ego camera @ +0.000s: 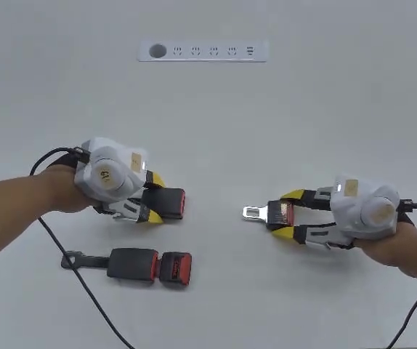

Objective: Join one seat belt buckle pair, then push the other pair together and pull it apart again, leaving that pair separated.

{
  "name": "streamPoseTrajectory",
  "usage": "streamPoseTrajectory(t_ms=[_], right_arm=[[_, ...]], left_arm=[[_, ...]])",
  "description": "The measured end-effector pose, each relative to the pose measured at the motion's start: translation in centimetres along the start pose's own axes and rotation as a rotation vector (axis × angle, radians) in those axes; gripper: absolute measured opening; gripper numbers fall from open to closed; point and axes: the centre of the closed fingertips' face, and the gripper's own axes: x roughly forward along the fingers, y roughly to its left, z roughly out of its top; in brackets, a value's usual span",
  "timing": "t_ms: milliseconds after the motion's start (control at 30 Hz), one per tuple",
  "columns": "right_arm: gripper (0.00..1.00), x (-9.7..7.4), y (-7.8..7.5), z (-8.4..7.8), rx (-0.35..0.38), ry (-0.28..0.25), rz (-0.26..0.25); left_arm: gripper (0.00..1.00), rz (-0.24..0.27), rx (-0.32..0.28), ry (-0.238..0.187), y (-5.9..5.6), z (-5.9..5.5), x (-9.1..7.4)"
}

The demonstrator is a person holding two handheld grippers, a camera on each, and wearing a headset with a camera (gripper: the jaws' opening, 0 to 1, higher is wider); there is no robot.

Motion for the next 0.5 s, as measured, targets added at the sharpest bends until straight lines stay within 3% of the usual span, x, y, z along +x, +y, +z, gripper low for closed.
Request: streamPoseTrajectory(t_ms=[167,233,333,433,500], right_arm=[[0.39,0.0,0.0,0.0,-0.011,0.014,0.005],[0.40,0.0,0.2,0.0,-0.015,0.019,0.006],[0.51,0.1,0.0,0.1,-0.048,0.037,-0.030],[0.62,-0.1,-0.4,1.0,-0.007,0.009,-0.069],[0.66,-0.3,-1.0,1.5,0.023,-0.008,-0.116]], left_arm=[[0.37,0.002,-0.006,0.014,0.0,0.0,0.1],[0.39,-0.013,-0.064,0.018,-0.2,0.2,0.1],[0.48,-0.003,-0.076,0.010,-0.3,0.5,-0.2],[0.51,0.014,-0.104,-0.029,-0.3,1.1,-1.0],[0.56,0.031,-0.162,-0.080,-0.3,1.8,-1.6]])
